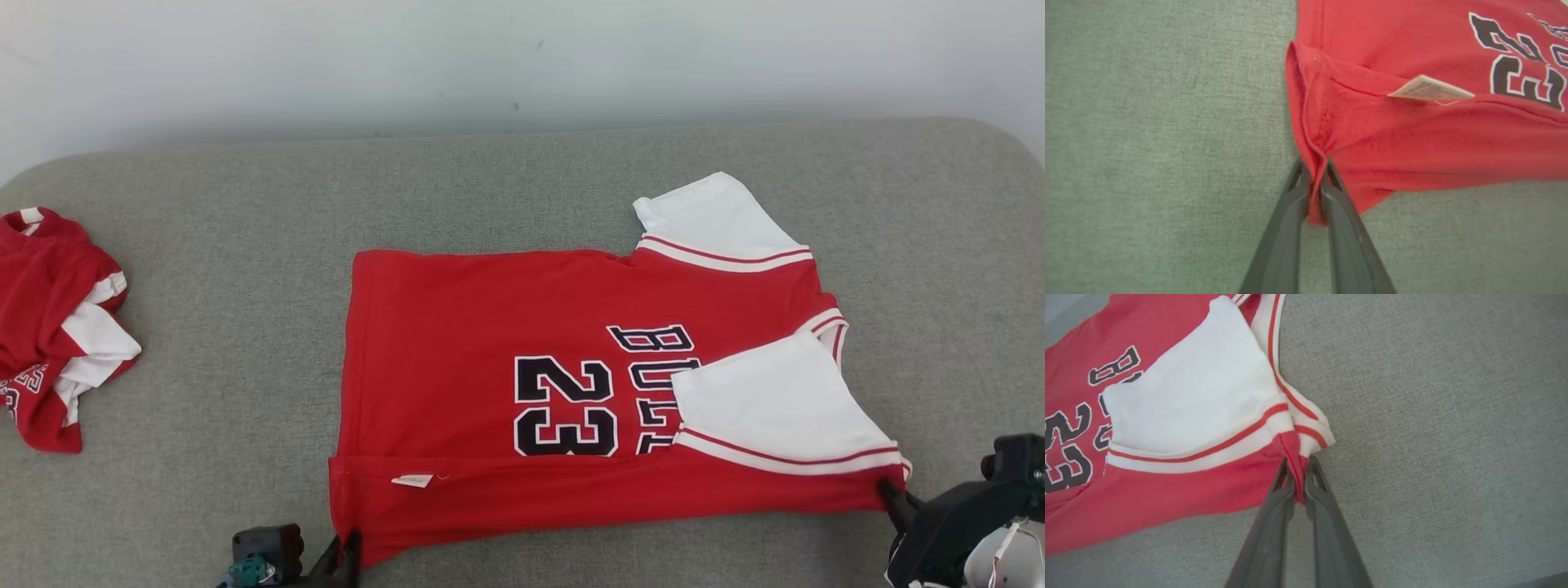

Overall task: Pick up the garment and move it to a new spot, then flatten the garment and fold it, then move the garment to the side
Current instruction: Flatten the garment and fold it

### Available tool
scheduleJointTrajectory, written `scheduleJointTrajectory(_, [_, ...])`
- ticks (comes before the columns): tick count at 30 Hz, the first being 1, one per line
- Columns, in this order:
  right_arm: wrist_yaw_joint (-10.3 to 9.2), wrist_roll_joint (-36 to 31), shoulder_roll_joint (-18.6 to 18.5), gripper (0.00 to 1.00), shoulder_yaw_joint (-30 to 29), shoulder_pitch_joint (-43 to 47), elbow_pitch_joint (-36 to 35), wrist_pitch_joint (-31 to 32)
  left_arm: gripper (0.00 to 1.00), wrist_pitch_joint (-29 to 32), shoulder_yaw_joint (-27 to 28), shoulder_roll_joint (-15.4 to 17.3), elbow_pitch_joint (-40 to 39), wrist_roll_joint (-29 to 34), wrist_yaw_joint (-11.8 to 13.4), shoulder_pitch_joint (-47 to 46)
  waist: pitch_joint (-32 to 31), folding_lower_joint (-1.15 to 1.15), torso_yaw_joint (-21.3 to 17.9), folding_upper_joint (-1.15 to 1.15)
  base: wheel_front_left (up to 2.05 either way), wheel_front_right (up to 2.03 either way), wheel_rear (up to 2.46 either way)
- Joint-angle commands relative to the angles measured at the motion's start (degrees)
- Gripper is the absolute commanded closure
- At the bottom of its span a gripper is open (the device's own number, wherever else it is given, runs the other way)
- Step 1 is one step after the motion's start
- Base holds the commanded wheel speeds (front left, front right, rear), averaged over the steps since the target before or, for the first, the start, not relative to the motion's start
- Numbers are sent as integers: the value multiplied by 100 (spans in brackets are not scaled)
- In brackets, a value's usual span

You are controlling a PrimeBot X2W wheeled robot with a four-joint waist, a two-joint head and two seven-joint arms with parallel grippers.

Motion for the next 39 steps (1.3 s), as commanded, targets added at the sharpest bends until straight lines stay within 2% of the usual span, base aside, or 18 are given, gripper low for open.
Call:
scheduleJointTrajectory(1, [2,-54,11,100,-25,102,-8,13,74,25,-2,46,-4,-19,40,101,2,0,6,0,0,0,0])
scheduleJointTrajectory(2, [2,-65,18,100,-33,104,-21,28,38,35,-6,46,-23,-26,48,113,3,0,12,0,0,0,0])
scheduleJointTrajectory(3, [2,-65,21,65,-57,114,-22,41,0,9,2,47,-45,-28,58,120,4,0,17,0,0,0,0])
scheduleJointTrajectory(4, [2,-67,26,0,-69,129,-32,50,0,-7,10,45,-61,-29,66,130,3,0,21,0,0,0,0])
scheduleJointTrajectory(13, [2,-319,-35,0,-110,-295,-258,-9,0,-39,237,188,-363,-87,151,-155,74,0,8,0,0,0,0])
scheduleJointTrajectory(20, [2,-281,-409,0,243,-1418,-47,265,0,375,370,521,-530,-54,-42,-1064,372,0,-46,0,0,0,0])
scheduleJointTrajectory(26, [2,-166,-615,0,772,-3016,854,415,0,979,410,586,-257,-106,-312,-2362,1008,0,-213,0,0,0,0])
scheduleJointTrajectory(32, [2,-356,-682,0,1198,-4516,2026,104,0,1358,313,538,346,-69,-679,-3568,1699,0,-348,0,0,0,0])
scheduleJointTrajectory(37, [2,-449,-658,0,1299,-5189,2708,-248,0,1502,199,530,741,32,-861,-4051,1951,0,-375,0,0,0,0])
scheduleJointTrajectory(39, [2,-471,-662,0,1355,-5404,2981,-427,0,1515,155,514,909,95,-863,-4195,2012,0,-369,0,0,0,0])
